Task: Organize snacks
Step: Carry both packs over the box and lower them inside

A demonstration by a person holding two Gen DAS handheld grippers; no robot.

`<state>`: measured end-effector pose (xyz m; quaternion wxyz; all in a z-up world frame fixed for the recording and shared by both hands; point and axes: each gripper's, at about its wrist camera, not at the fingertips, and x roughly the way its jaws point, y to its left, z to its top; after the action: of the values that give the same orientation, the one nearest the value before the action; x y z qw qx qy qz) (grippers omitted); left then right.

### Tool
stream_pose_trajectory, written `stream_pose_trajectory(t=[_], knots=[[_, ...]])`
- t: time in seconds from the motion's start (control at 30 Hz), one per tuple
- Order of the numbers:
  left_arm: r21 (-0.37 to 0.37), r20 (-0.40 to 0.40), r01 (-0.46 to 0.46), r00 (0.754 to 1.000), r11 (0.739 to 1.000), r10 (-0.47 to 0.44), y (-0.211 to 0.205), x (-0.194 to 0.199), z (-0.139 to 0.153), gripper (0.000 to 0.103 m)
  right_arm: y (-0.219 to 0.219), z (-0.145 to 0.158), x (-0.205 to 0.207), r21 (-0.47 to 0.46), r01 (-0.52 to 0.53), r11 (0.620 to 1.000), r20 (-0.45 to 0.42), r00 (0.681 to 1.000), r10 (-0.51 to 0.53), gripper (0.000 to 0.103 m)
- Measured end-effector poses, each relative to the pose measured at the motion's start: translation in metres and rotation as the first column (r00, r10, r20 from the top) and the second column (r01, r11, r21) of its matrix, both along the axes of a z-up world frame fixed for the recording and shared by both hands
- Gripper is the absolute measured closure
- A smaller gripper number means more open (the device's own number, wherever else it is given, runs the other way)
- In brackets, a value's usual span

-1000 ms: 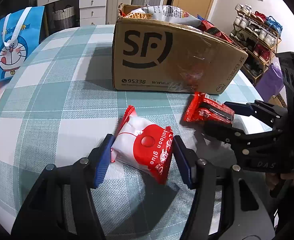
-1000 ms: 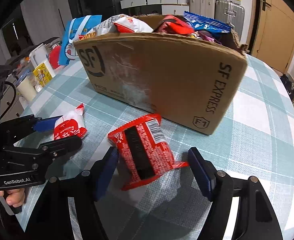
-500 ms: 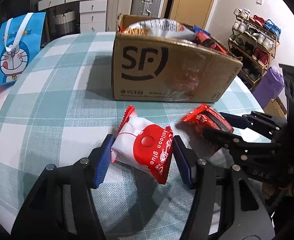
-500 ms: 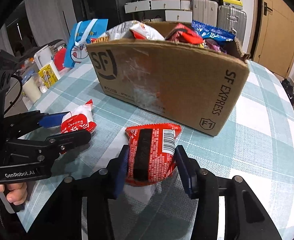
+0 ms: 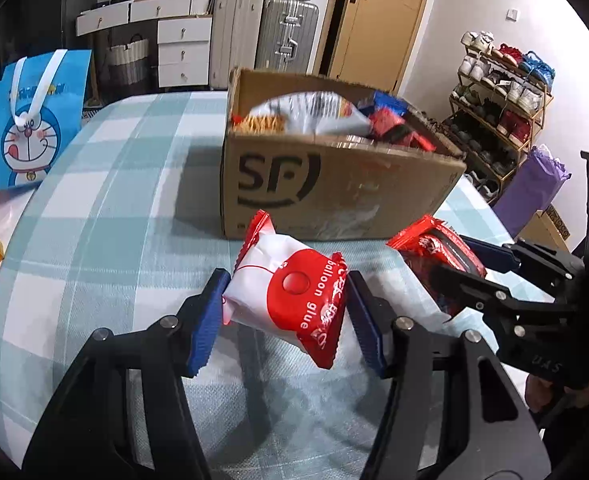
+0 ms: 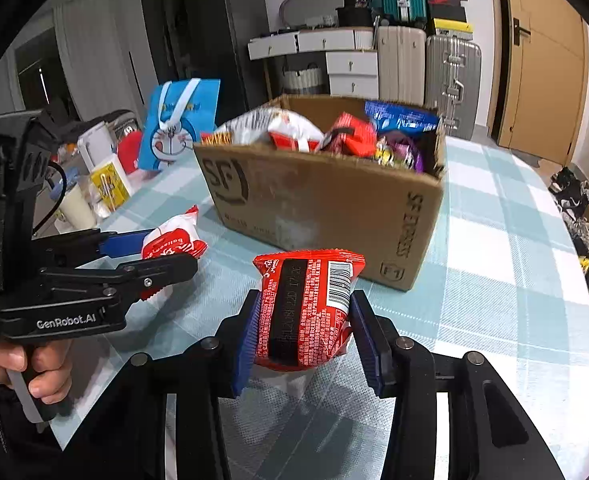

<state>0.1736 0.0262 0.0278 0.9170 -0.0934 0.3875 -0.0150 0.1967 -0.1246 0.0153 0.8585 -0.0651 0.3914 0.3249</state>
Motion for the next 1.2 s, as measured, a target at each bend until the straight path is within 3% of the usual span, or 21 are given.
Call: stream_pose_trajectory(t=[0.8, 1.2], knots=[[0.041, 0.171, 0.026, 0.985, 0.999, -0.033, -0.004, 0.014, 0.099, 0.047, -0.013, 0.076, 0.015, 0.112, 0.055, 0.992, 0.141, 0.988, -0.071, 0.059], [0.056, 0.214, 0.033, 0.976, 0.998, -0.044, -0.002, 0.058, 0.122, 0.047, -0.016, 0.09, 0.049, 0.191, 0.124, 0.974, 0.172, 0.972, -0.157, 0.059]])
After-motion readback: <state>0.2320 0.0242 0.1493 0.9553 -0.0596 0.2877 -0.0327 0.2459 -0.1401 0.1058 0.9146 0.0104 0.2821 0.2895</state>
